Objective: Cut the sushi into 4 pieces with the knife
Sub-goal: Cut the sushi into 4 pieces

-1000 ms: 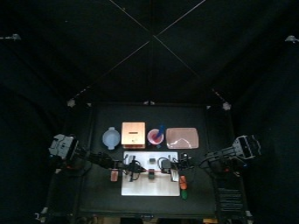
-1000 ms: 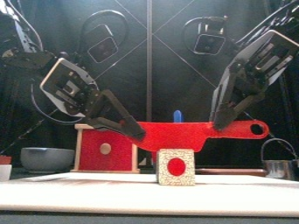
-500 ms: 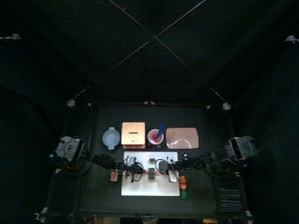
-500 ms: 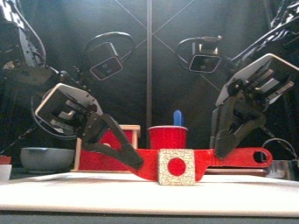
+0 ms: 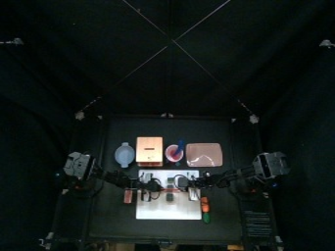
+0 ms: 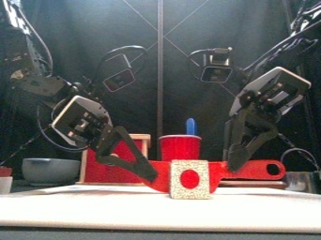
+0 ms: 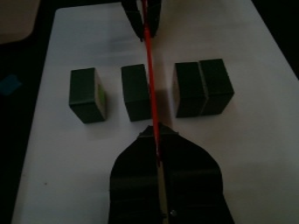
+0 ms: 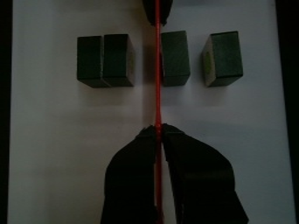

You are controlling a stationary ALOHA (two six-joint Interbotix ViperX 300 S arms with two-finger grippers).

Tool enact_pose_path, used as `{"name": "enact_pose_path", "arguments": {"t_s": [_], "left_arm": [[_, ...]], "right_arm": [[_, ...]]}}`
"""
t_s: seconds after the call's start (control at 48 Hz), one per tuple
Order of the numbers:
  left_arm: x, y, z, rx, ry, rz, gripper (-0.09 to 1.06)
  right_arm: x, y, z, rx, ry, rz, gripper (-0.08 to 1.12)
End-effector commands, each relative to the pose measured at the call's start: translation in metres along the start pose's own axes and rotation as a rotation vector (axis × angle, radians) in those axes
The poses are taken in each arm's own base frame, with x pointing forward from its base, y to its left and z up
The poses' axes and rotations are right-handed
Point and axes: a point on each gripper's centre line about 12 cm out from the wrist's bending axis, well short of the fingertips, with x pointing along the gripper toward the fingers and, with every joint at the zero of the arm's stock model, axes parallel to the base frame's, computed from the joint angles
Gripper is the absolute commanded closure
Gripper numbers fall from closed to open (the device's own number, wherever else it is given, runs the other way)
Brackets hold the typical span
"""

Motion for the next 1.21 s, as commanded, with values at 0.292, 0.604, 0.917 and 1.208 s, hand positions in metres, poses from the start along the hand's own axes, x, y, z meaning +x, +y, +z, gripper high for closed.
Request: {"name": "enact_pose_path", "arguments": {"t_s": [0.292,0.604,0.917,1.208], "left_arm": [[-0.034,-0.014,0.053,0.05,-0.168,-0.062,0.82],[-0.028,-0.035,0.045,0.093,-0.147,-0.115,0.82],[-0.025,-0.046,0.042,0.12,-0.142,-0.143,0.82],[-0.017,-0.047,0.029,0.125,-0.102,-0.143,0.82]], "right_arm": [[-0.048,0.023,0.039,-0.03,-0.167,0.059,0.83],[-0.039,0.036,0.033,-0.031,-0.153,0.09,0.83],[-0.03,0.041,0.029,-0.032,-0.142,0.101,0.83],[-0.019,0.04,0.023,-0.031,-0.109,0.095,0.83]]}}
